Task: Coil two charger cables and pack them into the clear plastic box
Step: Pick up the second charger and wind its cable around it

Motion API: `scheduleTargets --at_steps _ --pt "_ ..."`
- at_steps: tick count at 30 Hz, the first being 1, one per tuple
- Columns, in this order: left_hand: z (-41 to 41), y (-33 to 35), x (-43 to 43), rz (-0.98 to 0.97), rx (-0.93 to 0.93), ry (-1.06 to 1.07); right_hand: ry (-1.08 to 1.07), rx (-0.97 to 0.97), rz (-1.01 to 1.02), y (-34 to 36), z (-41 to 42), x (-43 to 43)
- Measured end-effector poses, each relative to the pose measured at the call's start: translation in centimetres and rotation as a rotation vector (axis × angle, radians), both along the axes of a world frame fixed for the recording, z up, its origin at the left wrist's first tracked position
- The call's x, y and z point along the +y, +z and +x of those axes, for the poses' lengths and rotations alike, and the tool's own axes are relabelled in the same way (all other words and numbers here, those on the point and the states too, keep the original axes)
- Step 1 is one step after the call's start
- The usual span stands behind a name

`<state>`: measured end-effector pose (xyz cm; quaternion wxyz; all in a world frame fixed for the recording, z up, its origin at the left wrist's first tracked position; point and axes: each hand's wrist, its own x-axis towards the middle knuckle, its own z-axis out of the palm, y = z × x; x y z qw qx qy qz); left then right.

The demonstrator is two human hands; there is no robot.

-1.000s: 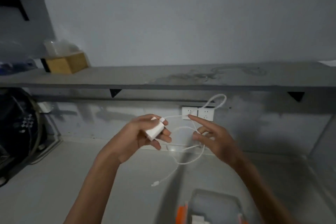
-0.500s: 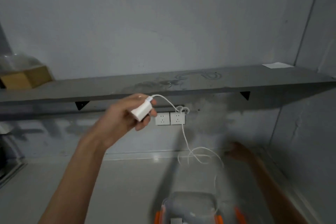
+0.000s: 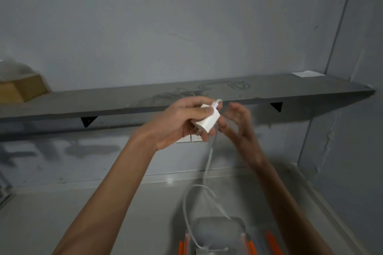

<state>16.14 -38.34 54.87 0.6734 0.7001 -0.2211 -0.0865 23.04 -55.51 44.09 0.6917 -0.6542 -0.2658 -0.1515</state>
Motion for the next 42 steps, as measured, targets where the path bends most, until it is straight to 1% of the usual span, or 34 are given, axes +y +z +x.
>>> scheduleTargets --at_steps 2,3,5,6,8,9,11,12,14,16,17,18,20,21,22,23,24,25,26,28,29,30,31,33,34,35,37,38,39,40,42 --pt "-0.5 0.3 -0.4 0.065 -0.033 -0.015 0.078 -0.01 -0.018 1.4 0.2 0.9" --pt "-0.6 0.5 -0.5 0.039 -0.033 -0.024 0.125 0.003 -0.075 1.9 0.4 1.4" --pt "-0.7 1.0 -0.2 -0.075 0.011 -0.051 0.183 0.041 -0.25 1.2 0.4 2.5" --pt "-0.8 1.3 0.2 -0.121 0.034 -0.058 0.177 0.054 -0.318 0.3 0.5 2.8" --pt "-0.8 1.4 1.2 -0.169 0.054 -0.051 0.055 0.001 -0.403 -1.6 0.6 2.7" --pt "-0.9 1.4 1.5 -0.2 0.059 -0.043 -0.011 -0.037 -0.384 -2.5 0.6 2.3" --pt "-1.2 1.7 1.9 -0.314 0.071 -0.028 -0.03 -0.045 -0.334 -4.4 1.2 1.1" --pt "-1.3 1.9 2.0 -0.383 0.075 -0.009 -0.016 -0.007 -0.328 -5.6 1.6 0.6" --pt "-1.5 2.7 2.4 -0.498 0.055 0.042 -0.056 0.02 -0.418 -8.2 2.3 -0.6" --pt "-1.8 3.6 3.1 -0.546 0.001 0.056 -0.134 0.008 -0.595 -11.1 3.3 -1.8" --pt "-1.9 3.9 3.3 -0.532 -0.031 0.064 -0.167 0.04 -0.672 -12.4 3.7 -2.6" --pt "-1.9 4.1 3.3 -0.491 -0.062 0.087 -0.157 0.105 -0.688 -13.4 3.9 -3.2" --pt "-1.8 3.7 2.7 -0.349 -0.116 0.174 -0.121 0.229 -0.761 -14.3 4.5 -4.4" --pt "-1.7 3.2 2.0 -0.265 -0.134 0.222 -0.113 0.252 -0.848 -14.3 5.0 -4.8" --pt "-1.5 2.5 1.3 -0.173 -0.15 0.26 -0.105 0.21 -0.948 -14.0 5.4 -5.0" --pt "-1.4 1.7 0.5 -0.08 -0.168 0.279 -0.074 0.131 -0.975 -13.2 5.4 -5.0" --pt "-1.2 0.9 -0.3 -0.008 -0.177 0.288 -0.028 0.047 -0.92 -12.0 5.2 -4.7" --pt "-1.0 0.1 -1.0 0.032 -0.175 0.298 0.047 -0.027 -0.792 -10.1 4.6 -4.3" --pt "-0.9 -0.5 -1.6 0.05 -0.168 0.307 0.143 -0.039 -0.615 -7.9 3.7 -3.9" --pt "-0.5 -1.5 -2.7 0.065 -0.153 0.297 0.387 0.089 -0.289 -4.0 2.0 -3.2" --pt "-0.4 -1.9 -3.2 0.054 -0.14 0.291 0.437 0.16 -0.215 -2.7 1.6 -3.0" --pt "-0.2 -2.3 -3.5 0.019 -0.121 0.291 0.477 0.224 -0.211 -1.9 1.6 -3.1" --pt "-0.1 -2.5 -3.5 -0.039 -0.098 0.294 0.442 0.298 -0.275 -1.6 1.8 -3.1" --pt "0.2 -2.5 -3.0 -0.17 -0.046 0.302 0.4 0.451 -0.374 -3.4 3.5 -3.6" --pt "0.2 -2.3 -2.5 -0.231 -0.029 0.305 0.328 0.511 -0.506 -4.9 3.8 -4.2" --pt "0.3 -2.1 -2.0 -0.273 -0.024 0.307 0.214 0.502 -0.689 -6.2 3.6 -4.9" --pt "0.4 -1.9 -0.9 -0.274 -0.04 0.332 0.131 0.495 -1.205 -7.2 2.5 -7.2" --pt "0.4 -1.9 -0.5 -0.251 -0.055 0.353 0.09 0.461 -1.365 -6.9 2.5 -8.3" --pt "0.3 -2.2 -0.3 -0.222 -0.068 0.377 0.07 0.42 -1.355 -5.8 2.4 -9.0" --pt "0.4 -2.5 -0.4 -0.198 -0.072 0.398 0.069 0.36 -1.237 -3.9 1.9 -9.3" --pt "0.7 -3.3 -0.9 -0.189 -0.048 0.422 0.127 0.265 -0.674 0.7 0.5 -7.7"
